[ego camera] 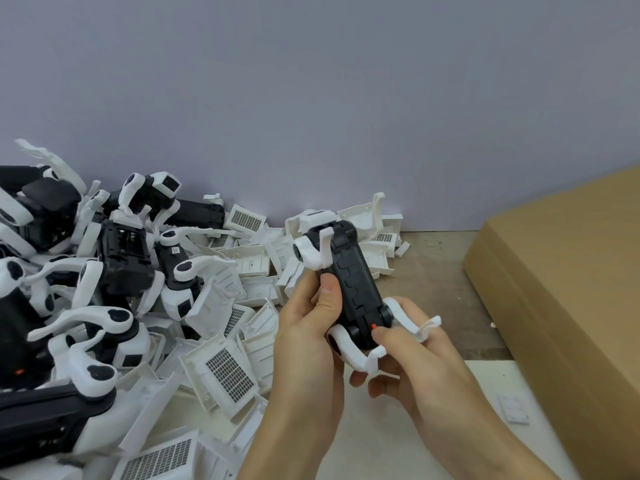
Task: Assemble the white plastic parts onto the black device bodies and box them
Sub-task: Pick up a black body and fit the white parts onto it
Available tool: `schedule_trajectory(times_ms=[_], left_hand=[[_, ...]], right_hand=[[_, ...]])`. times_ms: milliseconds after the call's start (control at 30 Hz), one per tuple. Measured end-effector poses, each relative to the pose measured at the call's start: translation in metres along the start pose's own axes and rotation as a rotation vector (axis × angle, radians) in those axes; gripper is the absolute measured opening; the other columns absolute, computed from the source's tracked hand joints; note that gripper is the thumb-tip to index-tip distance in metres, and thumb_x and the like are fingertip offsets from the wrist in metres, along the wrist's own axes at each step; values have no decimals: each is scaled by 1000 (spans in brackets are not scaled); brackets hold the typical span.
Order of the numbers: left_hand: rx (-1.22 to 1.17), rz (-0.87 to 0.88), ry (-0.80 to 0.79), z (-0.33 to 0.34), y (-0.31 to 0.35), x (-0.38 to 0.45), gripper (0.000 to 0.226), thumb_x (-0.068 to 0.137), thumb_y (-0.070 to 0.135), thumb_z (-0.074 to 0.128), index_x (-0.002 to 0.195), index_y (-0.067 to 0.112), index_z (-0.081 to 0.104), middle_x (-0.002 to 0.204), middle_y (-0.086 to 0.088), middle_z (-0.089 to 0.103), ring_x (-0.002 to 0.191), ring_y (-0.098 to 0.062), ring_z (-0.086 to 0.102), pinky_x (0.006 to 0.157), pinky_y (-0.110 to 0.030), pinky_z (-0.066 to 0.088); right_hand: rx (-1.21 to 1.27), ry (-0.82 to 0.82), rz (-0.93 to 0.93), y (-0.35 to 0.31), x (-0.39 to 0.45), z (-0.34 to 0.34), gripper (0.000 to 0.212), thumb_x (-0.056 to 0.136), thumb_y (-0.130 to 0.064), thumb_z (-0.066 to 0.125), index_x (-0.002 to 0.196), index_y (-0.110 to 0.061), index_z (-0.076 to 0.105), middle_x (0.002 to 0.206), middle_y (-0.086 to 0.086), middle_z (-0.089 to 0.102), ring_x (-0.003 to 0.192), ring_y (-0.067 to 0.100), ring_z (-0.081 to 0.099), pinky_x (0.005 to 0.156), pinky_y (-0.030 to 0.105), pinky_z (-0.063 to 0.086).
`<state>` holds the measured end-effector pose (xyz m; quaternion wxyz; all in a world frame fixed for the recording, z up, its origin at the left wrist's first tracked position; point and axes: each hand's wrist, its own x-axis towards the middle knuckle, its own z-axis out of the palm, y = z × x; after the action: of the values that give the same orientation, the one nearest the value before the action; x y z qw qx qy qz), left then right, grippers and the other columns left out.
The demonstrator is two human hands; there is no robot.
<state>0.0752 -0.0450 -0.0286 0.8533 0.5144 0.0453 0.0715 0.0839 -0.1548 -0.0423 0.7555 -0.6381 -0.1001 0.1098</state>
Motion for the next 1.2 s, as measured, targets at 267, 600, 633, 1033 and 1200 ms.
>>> schedule_trajectory(times_ms=[267,600,633,1033,1200], left_hand=[[3,0,15,1,0,-1,41,78,42,59,103,11,69,88,-17,66,65,-30,55,49,-30,33],[-65,-20,35,-1,-2,0,57,80,41,56,118,0,62,94,-24,60,77,-35,51,49,-30,36],[-58,-16,28,-1,-2,0,56,80,42,56,117,0,62,93,-24,60,76,-35,50,50,-30,35],[-61,-35,19,1,-2,-1,53,75,45,59,111,6,68,89,-19,66,73,-34,54,51,-31,32],[-66,-46,32,1,-2,0,55,76,44,59,112,2,65,88,-20,64,72,-34,52,48,-30,32]], right_hand=[[35,14,16,-1,1,1,21,73,-32,58,88,-24,69,66,5,64,59,20,61,56,31,42],[-6,-15,20,3,0,1,21,72,-32,53,87,-31,68,70,0,67,60,16,61,56,27,43],[-15,-9,20,3,1,1,21,72,-32,53,87,-31,68,70,-1,67,60,15,61,56,27,43],[8,-17,-7,0,-1,2,21,76,-39,56,90,-28,66,68,1,66,61,16,61,57,28,41],[14,-16,14,1,0,2,17,74,-35,56,86,-29,66,68,1,65,59,16,60,57,29,42]])
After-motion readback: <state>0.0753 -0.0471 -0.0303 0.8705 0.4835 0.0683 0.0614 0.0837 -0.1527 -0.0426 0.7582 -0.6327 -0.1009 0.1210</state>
